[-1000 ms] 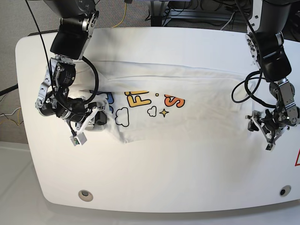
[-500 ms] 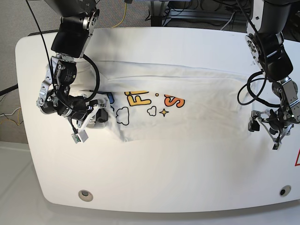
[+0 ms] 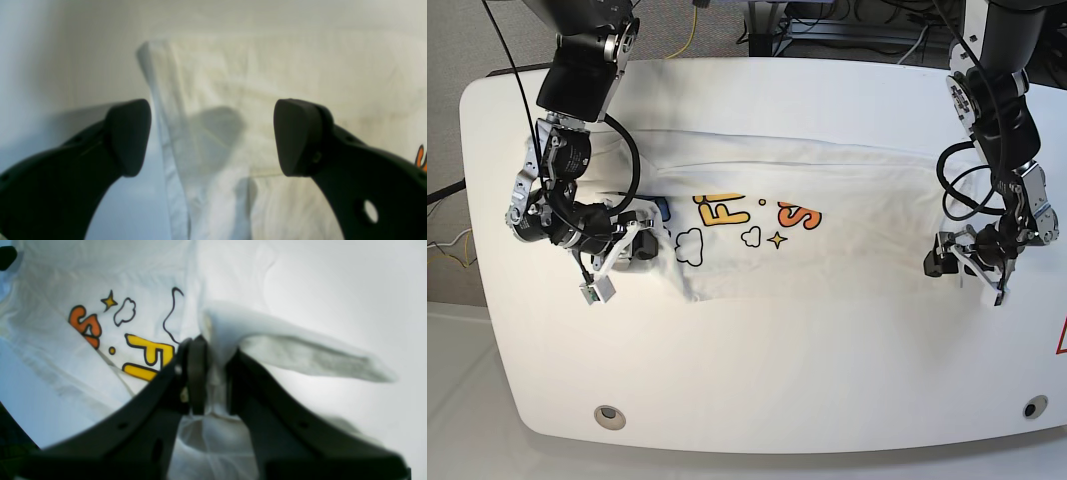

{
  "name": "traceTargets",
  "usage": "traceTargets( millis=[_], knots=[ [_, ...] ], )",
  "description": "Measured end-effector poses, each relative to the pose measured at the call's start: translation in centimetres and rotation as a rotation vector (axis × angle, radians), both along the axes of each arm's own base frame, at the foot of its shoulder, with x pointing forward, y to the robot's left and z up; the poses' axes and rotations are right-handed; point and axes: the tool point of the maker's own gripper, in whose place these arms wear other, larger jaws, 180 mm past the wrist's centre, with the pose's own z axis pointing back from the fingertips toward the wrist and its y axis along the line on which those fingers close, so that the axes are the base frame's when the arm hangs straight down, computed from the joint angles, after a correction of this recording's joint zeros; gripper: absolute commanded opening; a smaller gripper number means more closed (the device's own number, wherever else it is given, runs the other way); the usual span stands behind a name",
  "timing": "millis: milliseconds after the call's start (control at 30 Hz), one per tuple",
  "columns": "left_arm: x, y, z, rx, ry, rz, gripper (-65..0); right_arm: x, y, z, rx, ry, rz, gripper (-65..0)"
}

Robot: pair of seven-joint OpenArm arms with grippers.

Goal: Fold the T-shirt properly
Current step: 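Fold the shirt side inward with the left gripper toward the print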

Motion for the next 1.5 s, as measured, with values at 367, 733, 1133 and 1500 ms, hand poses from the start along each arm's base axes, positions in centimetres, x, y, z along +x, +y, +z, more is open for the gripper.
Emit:
traceTargets(
  millis=[367,733,1133,1500],
  knots=[
    [0.6,-0.5,-0.4,-0.07,-0.043,0.036,-10.0,0.0,-0.1,0.0,-0.003,0.0,-0.001,-56.4],
    [1.0,-1.9,-0.4,-0.096,-0.053,0.028,-10.0,0.0,-0.1,0.0,-0.003,0.0,0.0,-55.8],
    [1.8,-5.7,-0.6,-0.138,-0.065,-0.025,-23.6,0.0,-0.1,0.0,-0.004,0.001,0.001,-55.7],
    [1.3,-6.9,-1.4,-0.151,-0.037,-0.045,-52.5,0.0,-0.2,0.0,-0.005,0.0,-0.002,-33.3]
  ],
)
